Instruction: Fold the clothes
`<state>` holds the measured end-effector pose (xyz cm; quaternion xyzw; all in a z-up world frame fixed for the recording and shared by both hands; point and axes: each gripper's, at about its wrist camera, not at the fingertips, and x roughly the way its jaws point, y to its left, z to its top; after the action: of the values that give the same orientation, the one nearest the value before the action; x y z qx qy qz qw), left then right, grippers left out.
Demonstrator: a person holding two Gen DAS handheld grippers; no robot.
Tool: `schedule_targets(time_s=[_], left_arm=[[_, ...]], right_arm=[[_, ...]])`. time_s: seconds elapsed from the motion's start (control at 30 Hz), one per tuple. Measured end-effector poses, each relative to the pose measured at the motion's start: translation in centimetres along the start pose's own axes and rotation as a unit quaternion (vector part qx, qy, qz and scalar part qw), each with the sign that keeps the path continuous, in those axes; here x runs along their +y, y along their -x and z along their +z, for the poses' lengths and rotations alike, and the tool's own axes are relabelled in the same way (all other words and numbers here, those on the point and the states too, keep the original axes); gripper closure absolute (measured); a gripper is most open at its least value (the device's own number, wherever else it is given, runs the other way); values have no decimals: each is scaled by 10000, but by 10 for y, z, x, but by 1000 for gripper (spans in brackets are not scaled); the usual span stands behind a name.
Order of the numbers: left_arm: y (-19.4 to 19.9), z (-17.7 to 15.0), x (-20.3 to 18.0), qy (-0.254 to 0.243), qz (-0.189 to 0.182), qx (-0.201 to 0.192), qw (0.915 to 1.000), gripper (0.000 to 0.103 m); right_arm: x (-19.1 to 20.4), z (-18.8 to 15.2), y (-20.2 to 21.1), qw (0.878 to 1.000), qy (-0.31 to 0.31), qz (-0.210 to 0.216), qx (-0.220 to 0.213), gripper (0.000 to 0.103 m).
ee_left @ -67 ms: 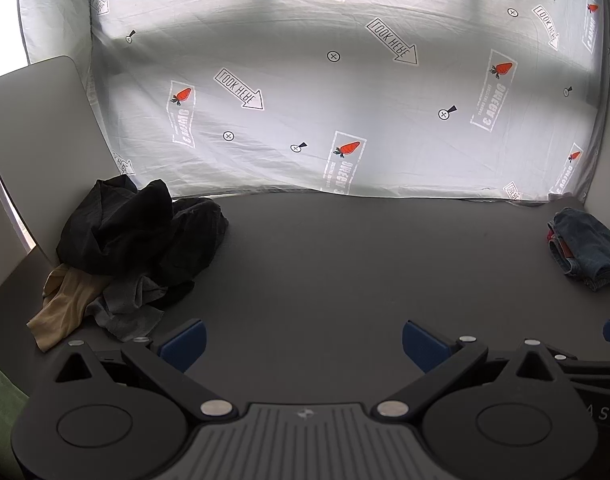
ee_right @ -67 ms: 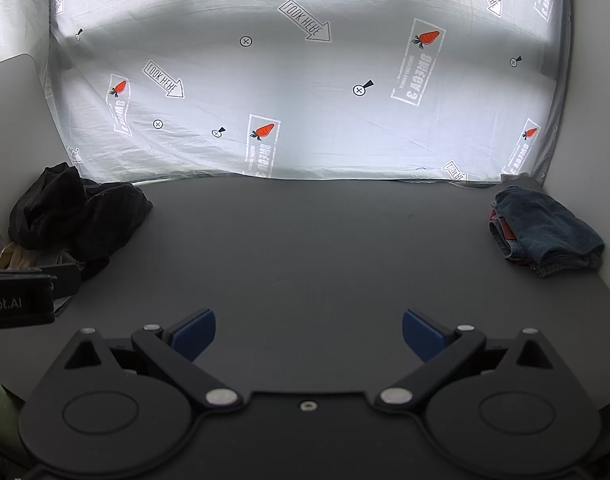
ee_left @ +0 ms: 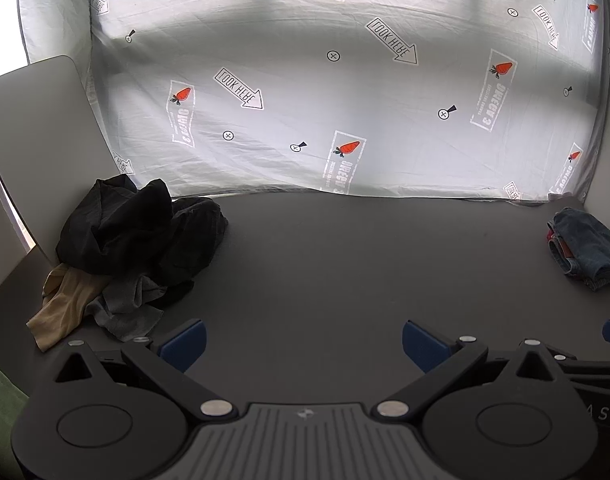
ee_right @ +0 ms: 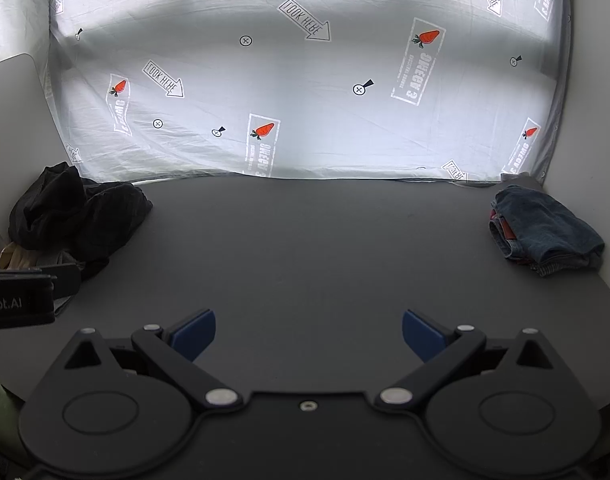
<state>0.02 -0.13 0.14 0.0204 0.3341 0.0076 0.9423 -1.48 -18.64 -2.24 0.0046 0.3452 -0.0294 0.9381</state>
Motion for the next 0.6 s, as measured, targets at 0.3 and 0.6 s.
schedule_targets(time_s=[0.3, 0.6], left_arm=[[-2, 0, -6, -27, 25, -31, 10000, 0], [-4, -3, -3, 6, 12, -13, 10000, 0]], right_arm=[[2, -4, -2, 10000, -21, -1, -15, 2], [3, -2, -1, 10000, -18, -9, 8, 2]])
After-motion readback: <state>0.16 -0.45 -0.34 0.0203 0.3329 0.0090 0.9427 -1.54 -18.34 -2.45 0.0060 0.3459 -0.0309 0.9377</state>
